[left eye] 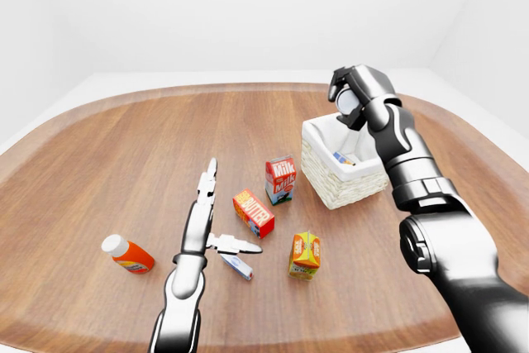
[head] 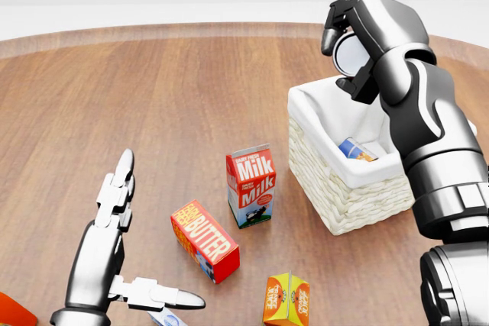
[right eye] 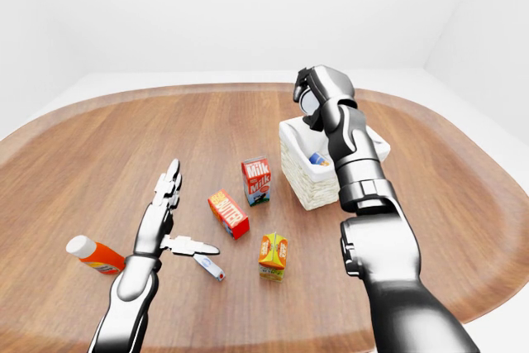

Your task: Pick up the alphabet soup and the tomato sauce, and put them in the basket.

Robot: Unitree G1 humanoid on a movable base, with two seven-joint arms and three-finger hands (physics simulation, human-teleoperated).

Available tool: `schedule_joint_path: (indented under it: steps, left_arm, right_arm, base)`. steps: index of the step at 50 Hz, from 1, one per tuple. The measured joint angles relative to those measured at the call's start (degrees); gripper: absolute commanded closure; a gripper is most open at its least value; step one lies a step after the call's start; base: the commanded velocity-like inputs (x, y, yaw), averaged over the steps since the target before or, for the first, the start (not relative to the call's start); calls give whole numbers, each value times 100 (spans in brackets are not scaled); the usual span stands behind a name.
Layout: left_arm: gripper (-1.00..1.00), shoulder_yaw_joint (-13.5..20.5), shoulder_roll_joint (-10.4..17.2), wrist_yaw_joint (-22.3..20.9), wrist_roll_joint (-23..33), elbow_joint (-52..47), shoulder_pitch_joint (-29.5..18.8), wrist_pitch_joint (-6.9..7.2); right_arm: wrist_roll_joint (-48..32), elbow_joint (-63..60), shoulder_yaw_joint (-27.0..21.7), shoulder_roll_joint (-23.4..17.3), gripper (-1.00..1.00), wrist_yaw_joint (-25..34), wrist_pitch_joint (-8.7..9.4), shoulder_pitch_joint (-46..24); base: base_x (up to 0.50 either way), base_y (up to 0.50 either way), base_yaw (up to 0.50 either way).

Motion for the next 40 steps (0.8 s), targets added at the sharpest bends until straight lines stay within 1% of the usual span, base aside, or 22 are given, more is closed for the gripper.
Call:
schedule_joint_path:
  steps: [12,24,32,40]
  left_arm:
    - [-100,1,-1,-4,-3,-4,1,0]
    - [-100,15,-1,0,-15,16,-24,0]
    - [-100,21,-2,5,-22,27,-31,0]
    - [-100,18,-2,3,-23,15,-25,0]
  right_arm:
    - [-83,889,135,13,100,-303,-167,-392]
    - [-255,1630,256,102,100,-524,-244,-710]
    - [-401,1978,301,119,100,-645,-243,-770]
    - [-612,2189,296,87,100,-695,-182,-815]
  base:
    - [0,0,0]
    - [0,0,0]
    - [0,0,0]
    - [0,0,0]
